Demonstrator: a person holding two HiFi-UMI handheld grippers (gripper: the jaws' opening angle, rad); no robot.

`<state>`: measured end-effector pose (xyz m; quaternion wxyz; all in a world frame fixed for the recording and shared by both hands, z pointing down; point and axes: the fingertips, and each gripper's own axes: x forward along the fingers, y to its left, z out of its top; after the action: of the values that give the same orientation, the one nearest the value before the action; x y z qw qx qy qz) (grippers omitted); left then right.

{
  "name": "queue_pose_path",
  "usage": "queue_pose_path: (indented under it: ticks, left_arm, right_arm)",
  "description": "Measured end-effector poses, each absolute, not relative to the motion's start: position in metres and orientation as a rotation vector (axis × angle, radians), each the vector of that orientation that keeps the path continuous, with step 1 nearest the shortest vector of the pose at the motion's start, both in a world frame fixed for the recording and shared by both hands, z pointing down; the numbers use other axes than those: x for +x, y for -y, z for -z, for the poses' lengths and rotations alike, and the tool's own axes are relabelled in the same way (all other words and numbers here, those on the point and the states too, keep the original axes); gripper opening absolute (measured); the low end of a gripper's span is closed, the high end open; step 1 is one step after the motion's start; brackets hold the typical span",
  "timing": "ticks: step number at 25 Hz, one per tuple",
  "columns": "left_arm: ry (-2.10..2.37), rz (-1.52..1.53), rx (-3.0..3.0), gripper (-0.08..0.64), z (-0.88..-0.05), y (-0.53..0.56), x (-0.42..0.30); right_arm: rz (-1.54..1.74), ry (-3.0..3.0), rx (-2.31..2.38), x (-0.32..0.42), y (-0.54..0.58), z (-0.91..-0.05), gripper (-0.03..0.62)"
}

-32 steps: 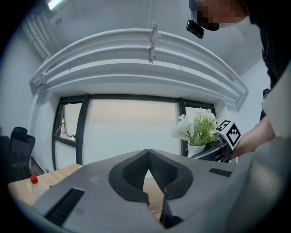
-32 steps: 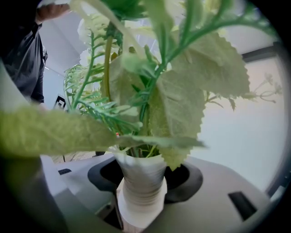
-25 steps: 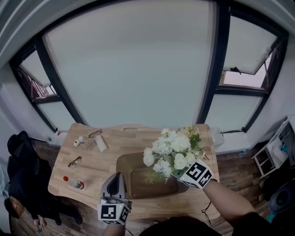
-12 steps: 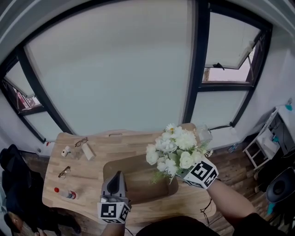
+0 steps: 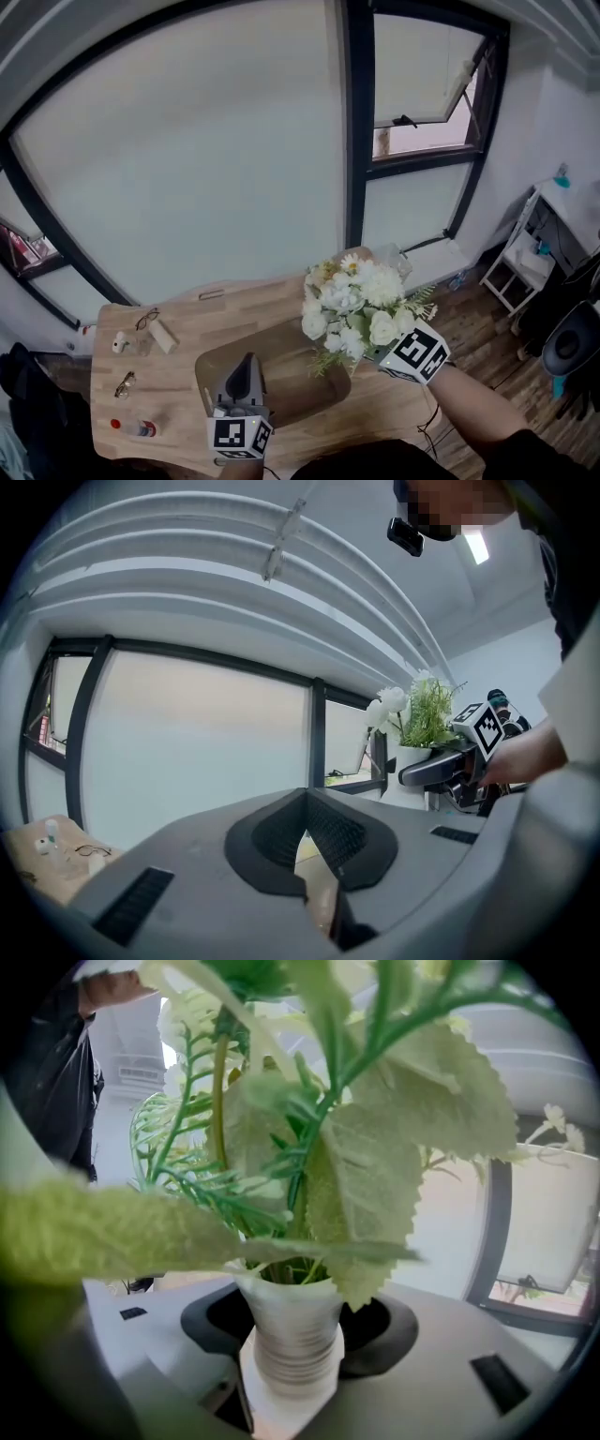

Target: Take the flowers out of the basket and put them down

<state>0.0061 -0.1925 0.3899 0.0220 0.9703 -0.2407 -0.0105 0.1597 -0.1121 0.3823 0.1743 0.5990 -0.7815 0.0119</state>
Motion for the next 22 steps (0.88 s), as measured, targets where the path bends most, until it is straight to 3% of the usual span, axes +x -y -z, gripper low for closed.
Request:
queue_pose_path:
  ticks: [22]
  left_arm:
    - [0.543,-0.039,3.06,0.002,-0.409,0.167,0.086]
  right_arm:
    - [-0.176,2.031,1.913,0.237,0.056,-0.458,0.256]
